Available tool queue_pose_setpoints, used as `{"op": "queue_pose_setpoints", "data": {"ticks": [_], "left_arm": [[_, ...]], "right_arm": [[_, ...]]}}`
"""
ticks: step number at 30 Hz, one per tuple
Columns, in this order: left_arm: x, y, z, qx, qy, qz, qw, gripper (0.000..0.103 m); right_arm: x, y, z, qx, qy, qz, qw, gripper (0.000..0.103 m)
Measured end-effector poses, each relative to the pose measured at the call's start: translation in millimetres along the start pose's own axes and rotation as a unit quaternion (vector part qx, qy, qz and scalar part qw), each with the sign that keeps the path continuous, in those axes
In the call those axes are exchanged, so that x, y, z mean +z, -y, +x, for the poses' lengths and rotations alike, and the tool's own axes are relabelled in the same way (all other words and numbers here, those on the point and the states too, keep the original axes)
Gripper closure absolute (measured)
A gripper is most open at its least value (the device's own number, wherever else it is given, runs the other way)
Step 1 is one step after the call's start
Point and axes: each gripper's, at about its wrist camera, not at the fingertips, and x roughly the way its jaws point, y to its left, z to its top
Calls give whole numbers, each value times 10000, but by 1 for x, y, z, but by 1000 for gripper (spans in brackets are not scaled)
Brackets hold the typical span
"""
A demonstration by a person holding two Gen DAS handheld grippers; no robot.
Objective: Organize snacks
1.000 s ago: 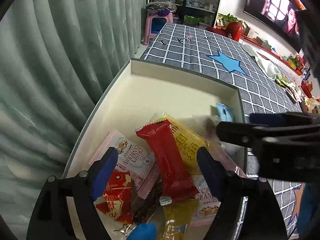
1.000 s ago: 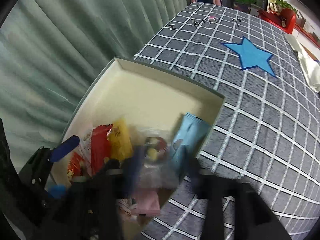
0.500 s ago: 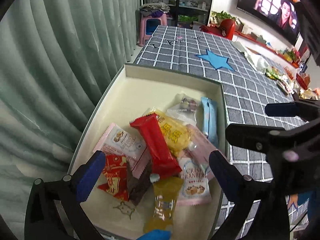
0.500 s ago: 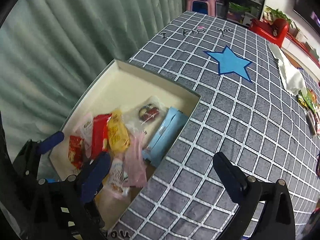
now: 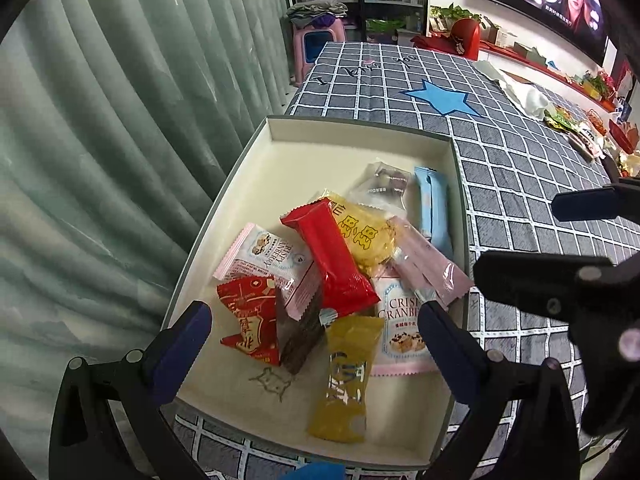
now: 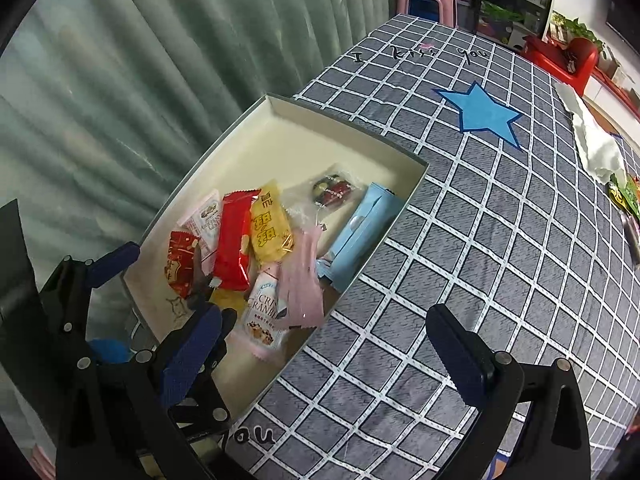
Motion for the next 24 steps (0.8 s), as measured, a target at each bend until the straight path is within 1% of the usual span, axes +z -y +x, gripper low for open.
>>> {"op": "queue_pose_setpoints", "data": {"ticks": [6, 24], "left_arm": [[-4, 2, -4, 13, 9, 30, 10000, 0], [-7, 1, -7, 77, 3, -13, 10000, 0]], "right_arm": [[-5, 1, -4, -51, 25, -9, 10000, 0], [-13, -1, -7, 9, -8, -20, 10000, 0]]}}
